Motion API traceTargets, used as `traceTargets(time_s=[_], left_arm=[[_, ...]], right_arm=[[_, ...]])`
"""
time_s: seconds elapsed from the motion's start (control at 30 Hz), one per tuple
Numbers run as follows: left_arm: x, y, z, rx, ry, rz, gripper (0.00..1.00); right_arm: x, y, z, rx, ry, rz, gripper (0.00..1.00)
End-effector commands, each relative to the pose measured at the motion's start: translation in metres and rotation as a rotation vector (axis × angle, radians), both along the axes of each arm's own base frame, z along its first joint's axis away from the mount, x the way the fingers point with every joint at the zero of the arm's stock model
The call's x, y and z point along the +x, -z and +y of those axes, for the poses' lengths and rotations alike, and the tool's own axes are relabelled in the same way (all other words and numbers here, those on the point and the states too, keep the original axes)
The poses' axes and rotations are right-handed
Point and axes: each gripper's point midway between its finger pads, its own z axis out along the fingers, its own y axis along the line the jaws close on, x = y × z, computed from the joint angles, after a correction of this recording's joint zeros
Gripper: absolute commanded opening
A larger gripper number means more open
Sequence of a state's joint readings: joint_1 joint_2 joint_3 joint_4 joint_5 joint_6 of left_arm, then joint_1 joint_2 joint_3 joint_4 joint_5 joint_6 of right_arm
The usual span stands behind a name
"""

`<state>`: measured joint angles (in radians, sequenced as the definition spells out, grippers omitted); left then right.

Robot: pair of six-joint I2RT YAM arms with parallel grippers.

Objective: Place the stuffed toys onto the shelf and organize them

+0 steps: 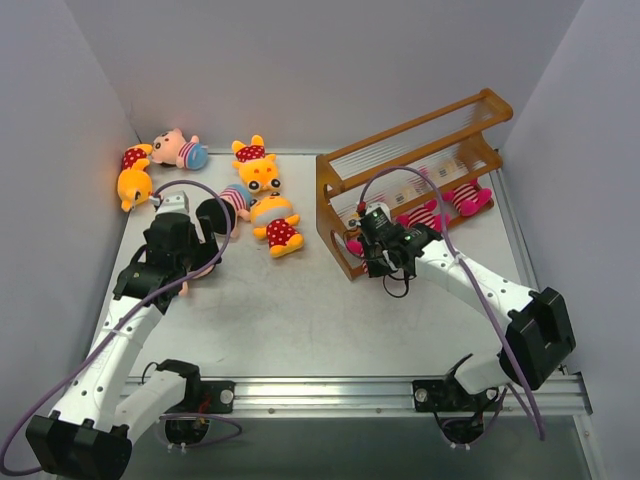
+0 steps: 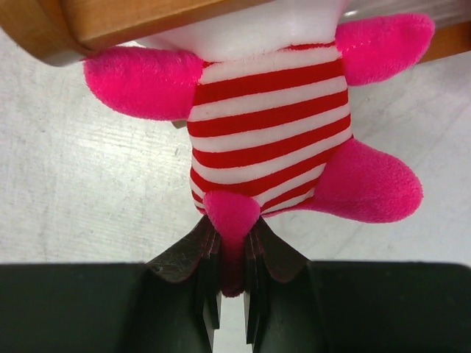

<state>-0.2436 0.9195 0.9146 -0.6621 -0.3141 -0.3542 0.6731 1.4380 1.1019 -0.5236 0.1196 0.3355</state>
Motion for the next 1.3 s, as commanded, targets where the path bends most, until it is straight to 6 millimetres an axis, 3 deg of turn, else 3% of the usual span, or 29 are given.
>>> traceTargets(time_s=[0.0, 0.27, 0.5, 0.83, 1.13, 1.27], left_arm=[[0.005, -0.011, 0.001, 0.009, -0.004, -0.055, 0.89], [0.004, -0.009, 0.002, 0.011, -0.004, -0.050, 0.89], [0.004, -0.009, 0.002, 0.012, -0.005, -0.050, 0.89], [0.004, -0.008, 0.002, 0.012, -0.005, -0.049, 0.89], [0.004, -0.008, 0.002, 0.012, -0.003, -0.047, 0.89], [0.004, -0.008, 0.002, 0.012, -0.001, -0.046, 0.89]], right_arm=[[0.023, -0.002, -0.001, 0.001, 0.021, -0.102, 0.00], [0.039, 0.014, -0.001, -0.005, 0.015, -0.170, 0.00], [0.042, 0.035, -0.005, -0.039, -0.005, -0.167, 0.00], [0.047, 0.042, -0.002, -0.037, -0.003, -0.174, 0.00], [0.045, 0.050, -0.001, -0.037, -0.003, -0.154, 0.15], [0.047, 0.049, 0.000, -0.030, 0.005, -0.162, 0.16]])
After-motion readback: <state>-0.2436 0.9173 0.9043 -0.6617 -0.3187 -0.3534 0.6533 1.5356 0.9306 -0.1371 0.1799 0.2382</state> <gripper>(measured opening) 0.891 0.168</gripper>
